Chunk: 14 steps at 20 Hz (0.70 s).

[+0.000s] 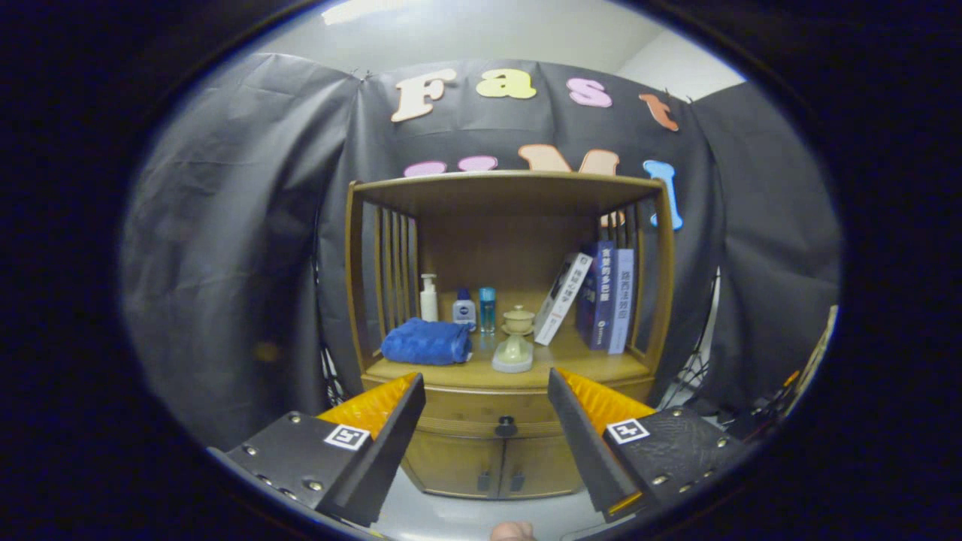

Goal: Pull open the drawer, take out the items inside it, and place them on the countertop above the cabinet.

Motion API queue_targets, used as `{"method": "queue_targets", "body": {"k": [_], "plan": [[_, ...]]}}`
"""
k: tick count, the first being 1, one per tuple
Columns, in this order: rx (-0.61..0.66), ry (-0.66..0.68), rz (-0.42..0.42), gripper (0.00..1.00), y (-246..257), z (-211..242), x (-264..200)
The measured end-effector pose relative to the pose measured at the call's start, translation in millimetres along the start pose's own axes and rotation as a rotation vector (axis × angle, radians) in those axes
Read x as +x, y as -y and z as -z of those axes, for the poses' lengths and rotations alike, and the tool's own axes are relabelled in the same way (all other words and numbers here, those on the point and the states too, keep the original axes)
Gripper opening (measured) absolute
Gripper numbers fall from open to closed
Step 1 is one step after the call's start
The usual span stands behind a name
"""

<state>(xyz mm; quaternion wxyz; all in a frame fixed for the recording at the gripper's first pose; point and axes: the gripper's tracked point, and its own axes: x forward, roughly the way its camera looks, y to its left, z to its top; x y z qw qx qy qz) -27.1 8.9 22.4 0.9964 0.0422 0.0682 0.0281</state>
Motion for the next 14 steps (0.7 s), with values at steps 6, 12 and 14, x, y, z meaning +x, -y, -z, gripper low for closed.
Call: {"method": "queue_targets", "body": {"k": [6, 12, 14], "plan": [[0.048, 0.046, 0.008, 0.97, 43.7, -21.7, -9.5], [-0.036, 0.038, 0.071, 0.97, 101.3, -35.9, -19.5], [-0.015, 0.070, 0.052, 0.98, 99.0, -47.5, -25.9]]}}
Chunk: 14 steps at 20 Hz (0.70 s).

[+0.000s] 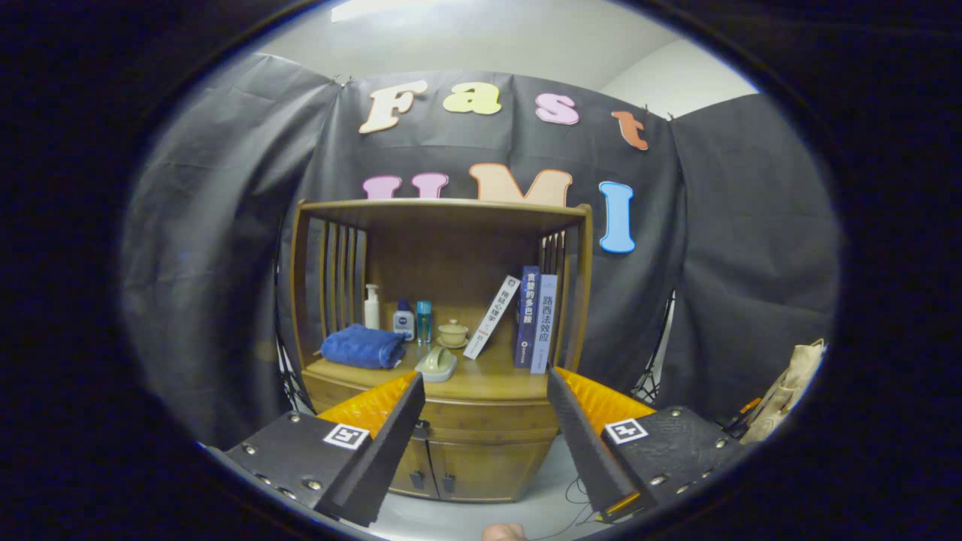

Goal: Pull open the drawer, take out the items inside it, and place them on the countertop above the cabinet.

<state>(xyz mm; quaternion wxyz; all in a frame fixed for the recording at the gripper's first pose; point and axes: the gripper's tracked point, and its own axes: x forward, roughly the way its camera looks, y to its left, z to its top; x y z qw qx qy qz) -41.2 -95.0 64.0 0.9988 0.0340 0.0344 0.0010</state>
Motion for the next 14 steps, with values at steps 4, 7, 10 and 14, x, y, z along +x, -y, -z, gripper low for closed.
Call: {"method": "queue_targets", "body": {"k": [4, 7, 10, 14], "plan": [[0.031, -0.019, -0.045, 0.99, -11.5, -3.0, -4.4], [0.029, -0.013, -0.064, 0.99, -16.3, -6.0, -7.7], [0.015, -0.002, -0.070, 0.99, -19.0, -7.3, -10.3], [0.031, -0.002, -0.077, 0.99, -19.0, -9.6, -12.9]]}}
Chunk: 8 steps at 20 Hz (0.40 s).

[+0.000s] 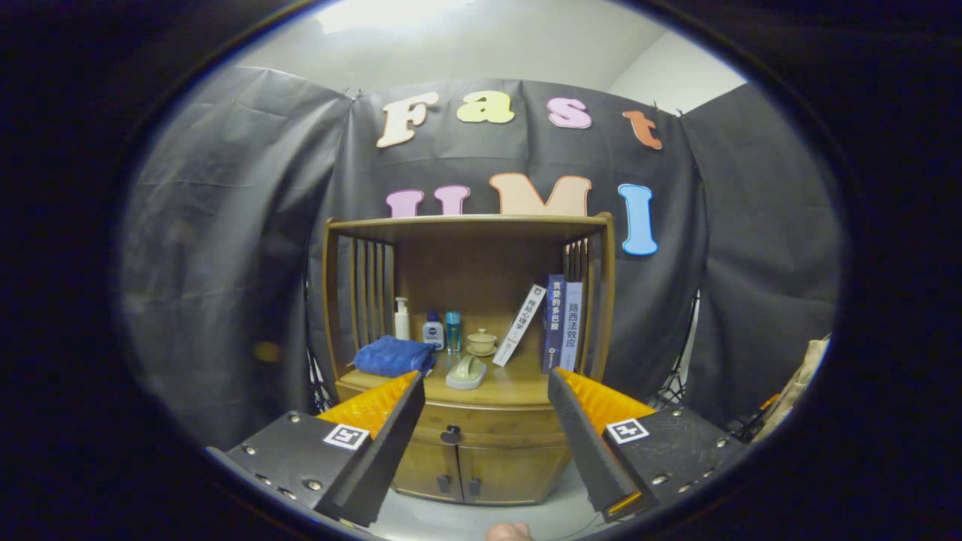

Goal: Pull open the drawer, take out the items inside it, and place them on the countertop above the cabinet.

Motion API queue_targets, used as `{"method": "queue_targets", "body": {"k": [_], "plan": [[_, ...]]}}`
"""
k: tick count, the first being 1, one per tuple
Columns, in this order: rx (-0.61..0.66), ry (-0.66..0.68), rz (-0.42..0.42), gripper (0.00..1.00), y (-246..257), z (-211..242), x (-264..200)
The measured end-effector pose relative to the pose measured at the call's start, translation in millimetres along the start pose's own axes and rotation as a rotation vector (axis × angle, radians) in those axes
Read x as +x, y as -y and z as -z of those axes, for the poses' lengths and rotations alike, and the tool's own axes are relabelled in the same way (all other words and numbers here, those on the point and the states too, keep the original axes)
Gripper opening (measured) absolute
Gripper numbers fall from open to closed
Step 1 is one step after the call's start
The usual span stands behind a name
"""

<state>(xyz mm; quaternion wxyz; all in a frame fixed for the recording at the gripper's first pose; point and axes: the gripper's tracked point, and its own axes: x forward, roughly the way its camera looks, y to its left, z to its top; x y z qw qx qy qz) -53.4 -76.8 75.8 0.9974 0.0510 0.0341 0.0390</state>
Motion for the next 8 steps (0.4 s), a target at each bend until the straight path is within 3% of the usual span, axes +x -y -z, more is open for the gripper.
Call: {"method": "queue_targets", "body": {"k": [6, 8], "plan": [[-0.023, 0.021, 0.007, 0.99, -6.4, -7.1, -7.9], [-0.037, 0.042, 0.048, 0.99, 2.4, -11.0, -8.7]]}}
